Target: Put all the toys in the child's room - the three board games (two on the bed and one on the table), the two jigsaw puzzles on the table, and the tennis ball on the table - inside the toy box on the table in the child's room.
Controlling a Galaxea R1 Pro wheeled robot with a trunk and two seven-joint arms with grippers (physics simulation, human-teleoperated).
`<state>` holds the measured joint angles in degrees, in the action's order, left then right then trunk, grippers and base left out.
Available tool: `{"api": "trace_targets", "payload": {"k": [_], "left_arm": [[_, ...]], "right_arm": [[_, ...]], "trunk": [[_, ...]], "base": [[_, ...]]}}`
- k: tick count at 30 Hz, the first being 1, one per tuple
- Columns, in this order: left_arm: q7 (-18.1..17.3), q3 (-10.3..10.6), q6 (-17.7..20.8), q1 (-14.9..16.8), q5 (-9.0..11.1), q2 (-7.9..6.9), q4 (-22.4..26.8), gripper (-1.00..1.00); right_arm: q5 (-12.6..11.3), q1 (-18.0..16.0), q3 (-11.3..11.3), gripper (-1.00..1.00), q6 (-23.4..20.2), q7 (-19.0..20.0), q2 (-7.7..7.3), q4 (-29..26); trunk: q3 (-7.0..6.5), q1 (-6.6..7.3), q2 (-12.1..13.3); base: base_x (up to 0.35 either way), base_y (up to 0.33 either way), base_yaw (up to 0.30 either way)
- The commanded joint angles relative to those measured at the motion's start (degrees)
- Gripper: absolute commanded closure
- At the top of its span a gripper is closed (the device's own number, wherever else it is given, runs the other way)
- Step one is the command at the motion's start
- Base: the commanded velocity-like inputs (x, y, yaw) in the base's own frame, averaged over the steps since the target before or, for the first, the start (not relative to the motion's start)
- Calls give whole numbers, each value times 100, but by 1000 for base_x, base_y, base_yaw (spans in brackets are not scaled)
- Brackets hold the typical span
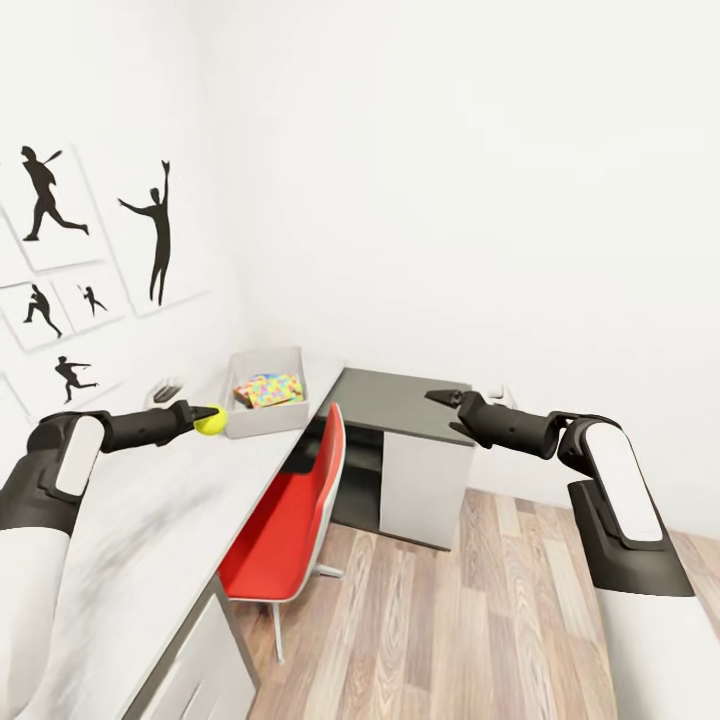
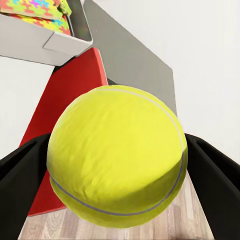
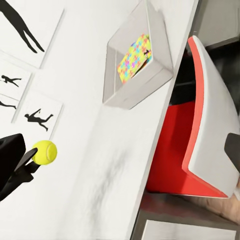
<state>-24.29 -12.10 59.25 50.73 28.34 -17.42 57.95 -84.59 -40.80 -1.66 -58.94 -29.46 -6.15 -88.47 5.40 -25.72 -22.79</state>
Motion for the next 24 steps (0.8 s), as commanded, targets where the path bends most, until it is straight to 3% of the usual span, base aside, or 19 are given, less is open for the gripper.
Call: {"api": "trace_targets", "payload": {"k": [1, 6, 12, 24], "left_arm": [[-49, -12, 25, 7, -48, 2, 11, 100], [-49, -18, 25, 7, -48, 9, 22, 100], [-41, -20, 25, 7, -48, 10, 23, 100], [-40, -12, 25, 7, -48, 10, 32, 100]], "right_arm": [[-58, -7, -1, -100, -12, -60, 0, -4], [-58, -7, 7, -100, -4, -60, 5, -4], [-58, -7, 7, -100, -3, -60, 8, -4], [-58, -15, 7, -100, -11, -52, 9, -4]], "trunk": [[13, -6, -13], [10, -6, -13], [-7, -6, -13], [-11, -6, -13]], "base": [[273, -45, 0], [305, 22, 49], [319, -21, 235], [254, -222, 71]]}}
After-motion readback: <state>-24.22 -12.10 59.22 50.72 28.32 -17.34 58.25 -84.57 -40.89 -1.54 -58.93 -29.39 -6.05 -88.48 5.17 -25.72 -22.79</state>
